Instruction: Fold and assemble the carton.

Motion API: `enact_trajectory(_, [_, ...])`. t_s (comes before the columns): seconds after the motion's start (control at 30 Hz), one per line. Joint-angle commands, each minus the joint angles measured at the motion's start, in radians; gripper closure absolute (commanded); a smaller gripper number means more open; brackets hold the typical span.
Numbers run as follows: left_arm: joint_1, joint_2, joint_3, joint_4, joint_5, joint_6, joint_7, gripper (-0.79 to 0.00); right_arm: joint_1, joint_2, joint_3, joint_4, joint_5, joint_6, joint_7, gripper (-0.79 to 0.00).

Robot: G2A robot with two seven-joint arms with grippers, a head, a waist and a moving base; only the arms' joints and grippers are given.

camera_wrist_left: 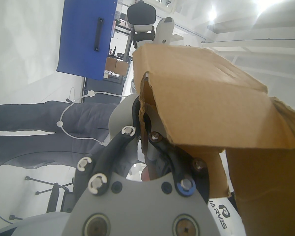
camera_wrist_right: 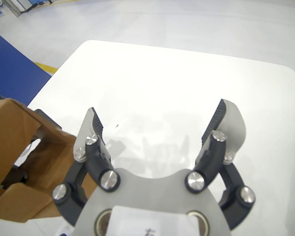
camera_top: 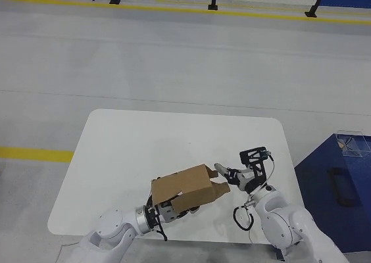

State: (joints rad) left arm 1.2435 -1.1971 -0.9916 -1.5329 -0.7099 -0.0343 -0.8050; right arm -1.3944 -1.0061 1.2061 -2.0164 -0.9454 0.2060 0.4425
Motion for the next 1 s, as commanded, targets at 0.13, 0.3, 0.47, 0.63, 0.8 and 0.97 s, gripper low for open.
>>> enact_trajectory(0.13, [-0.009,-0.003,-0.006,0.007,-0.015,0.027,0.017,0.0,0.005,-0.011,-0.054,-0.017,-0.072,0.011,0.02,-0.785])
enact_trajectory(0.3, [-0.018,-0.008,-0.001,0.012,-0.013,0.029,0.035,0.0,0.014,-0.022,-0.093,-0.018,-0.123,0.03,0.028,-0.785])
enact_trajectory(0.47, [-0.024,-0.012,0.001,0.017,-0.013,0.03,0.037,0.0,0.044,-0.037,-0.133,0.002,-0.152,0.057,0.032,-0.785])
enact_trajectory(0.63, [-0.025,-0.014,0.0,0.019,-0.014,0.037,0.034,0.0,0.053,-0.049,-0.159,0.001,-0.171,0.069,0.029,-0.785])
enact_trajectory(0.8, [-0.021,-0.015,-0.006,0.017,-0.015,0.037,0.025,0.0,0.044,-0.056,-0.156,-0.009,-0.175,0.076,0.02,-0.785])
enact_trajectory(0.97, [-0.021,-0.015,-0.008,0.017,-0.01,0.046,0.019,0.0,0.021,-0.06,-0.124,-0.023,-0.136,0.069,0.013,-0.785])
